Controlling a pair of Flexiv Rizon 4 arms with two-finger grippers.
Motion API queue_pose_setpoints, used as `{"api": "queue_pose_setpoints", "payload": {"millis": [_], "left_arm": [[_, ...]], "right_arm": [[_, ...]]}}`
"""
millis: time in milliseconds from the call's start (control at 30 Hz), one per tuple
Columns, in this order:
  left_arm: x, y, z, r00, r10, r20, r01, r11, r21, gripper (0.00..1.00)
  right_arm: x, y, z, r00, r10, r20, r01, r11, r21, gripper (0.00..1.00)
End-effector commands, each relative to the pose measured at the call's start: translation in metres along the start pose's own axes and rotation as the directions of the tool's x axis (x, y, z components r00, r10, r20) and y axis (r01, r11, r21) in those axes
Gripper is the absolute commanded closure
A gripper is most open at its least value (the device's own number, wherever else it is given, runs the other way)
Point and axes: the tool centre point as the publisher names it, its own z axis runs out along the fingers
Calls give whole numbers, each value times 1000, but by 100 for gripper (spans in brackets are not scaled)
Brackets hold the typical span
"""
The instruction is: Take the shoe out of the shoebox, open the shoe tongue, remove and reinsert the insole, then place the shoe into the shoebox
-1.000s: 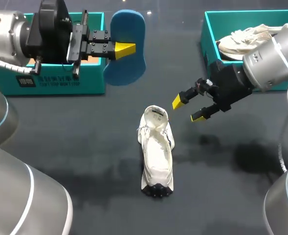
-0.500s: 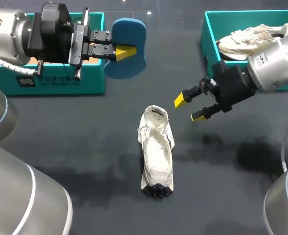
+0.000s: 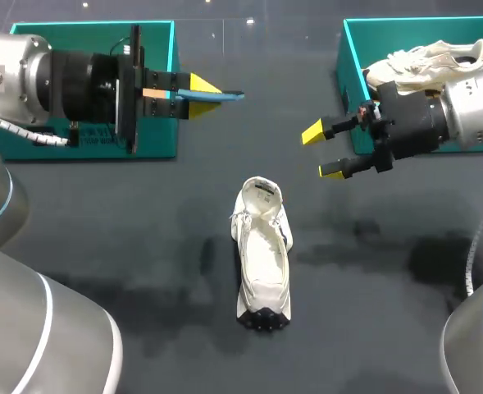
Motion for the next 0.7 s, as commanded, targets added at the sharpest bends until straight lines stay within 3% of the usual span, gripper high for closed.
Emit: {"api": "queue_pose_setpoints", "payload": {"millis": [33,100,533,567,700], "left_arm": [[3,6,8,978,200,-58,-201,980,-1,100],[7,8,7,955,295,-3,-295,955,22,100],[7,8,7,955,295,-3,-295,955,22,100],[8,12,7,946,325,18,-325,945,36,100],[19,32,10,881,473,-19,-474,880,-34,100]], "right_arm": [[8,-2,-5,999,15,-41,-16,999,-32,0],[10,0,-6,998,13,-69,-16,999,-46,0],[10,0,-6,998,13,-69,-16,999,-46,0],[11,3,-3,993,27,-118,-31,999,-30,0],[19,12,1,984,51,-172,-53,998,-12,0]]}}
